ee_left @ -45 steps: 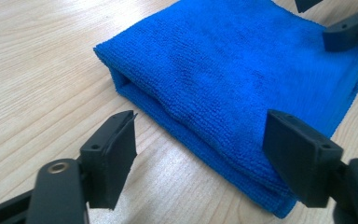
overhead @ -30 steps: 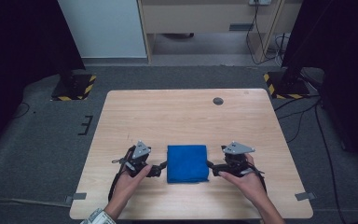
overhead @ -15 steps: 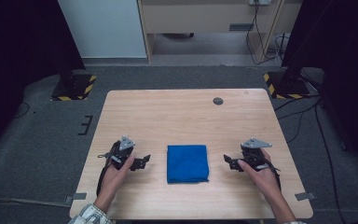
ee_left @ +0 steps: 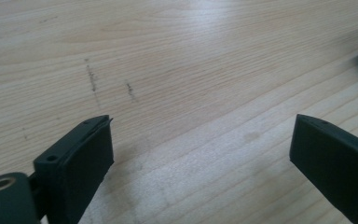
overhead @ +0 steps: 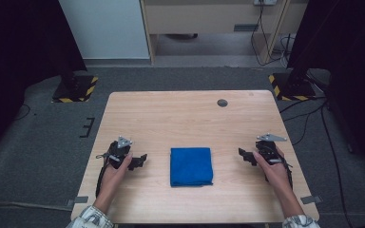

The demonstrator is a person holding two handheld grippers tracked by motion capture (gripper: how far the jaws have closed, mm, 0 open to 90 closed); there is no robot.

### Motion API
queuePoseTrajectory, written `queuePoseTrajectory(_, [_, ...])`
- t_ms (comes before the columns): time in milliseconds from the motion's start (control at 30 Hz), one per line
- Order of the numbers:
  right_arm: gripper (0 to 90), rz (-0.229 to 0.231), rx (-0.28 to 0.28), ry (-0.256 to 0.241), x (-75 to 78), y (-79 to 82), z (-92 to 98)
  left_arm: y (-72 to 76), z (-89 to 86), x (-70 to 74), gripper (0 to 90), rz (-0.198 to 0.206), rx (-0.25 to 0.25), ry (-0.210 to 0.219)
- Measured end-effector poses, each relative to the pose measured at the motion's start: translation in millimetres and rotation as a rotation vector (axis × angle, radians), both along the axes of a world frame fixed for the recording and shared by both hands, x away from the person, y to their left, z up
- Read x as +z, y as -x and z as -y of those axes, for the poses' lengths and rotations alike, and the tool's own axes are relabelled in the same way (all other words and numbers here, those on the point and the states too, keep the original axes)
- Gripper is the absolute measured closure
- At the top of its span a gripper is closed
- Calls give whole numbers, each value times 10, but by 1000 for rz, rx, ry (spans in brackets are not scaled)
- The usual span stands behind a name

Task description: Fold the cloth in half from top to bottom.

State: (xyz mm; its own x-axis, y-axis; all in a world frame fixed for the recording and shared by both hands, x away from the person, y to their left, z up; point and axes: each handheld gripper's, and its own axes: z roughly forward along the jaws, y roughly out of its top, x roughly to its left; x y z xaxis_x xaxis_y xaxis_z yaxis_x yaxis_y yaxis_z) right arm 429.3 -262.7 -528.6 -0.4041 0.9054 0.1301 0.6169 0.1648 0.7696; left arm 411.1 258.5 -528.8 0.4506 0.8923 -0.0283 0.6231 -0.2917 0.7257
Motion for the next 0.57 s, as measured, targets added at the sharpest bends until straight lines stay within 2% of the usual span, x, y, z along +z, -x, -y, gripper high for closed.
queuePoseTrajectory(100, [117, -11, -7, 19, -30, -8, -2, -5, 10, -24, 39, -11, -8, -8])
queuePoseTrajectory(133, [112, -12, -7, 53, -51, -11, -13, -5, 15, -29, 39, -16, -10, -12])
queuePoseTrajectory(233, [98, -13, -11, 67, -70, -19, -27, -3, 57, -63, 39, -29, -20, -38])
queuePoseTrajectory(267, [96, -18, -13, 80, -86, -24, -30, 2, 68, -72, 32, -22, -21, -47])
queuePoseTrajectory(300, [90, -32, -16, 85, -95, -30, -36, 5, 76, -76, 19, -20, -24, -47])
queuePoseTrajectory(467, [69, -29, -9, 154, -103, -8, -106, 2, 80, -83, 4, -18, -25, -45])
queuePoseTrajectory(567, [69, -31, -4, 153, -103, 1, -112, 2, 80, -83, 4, -18, -24, -45])
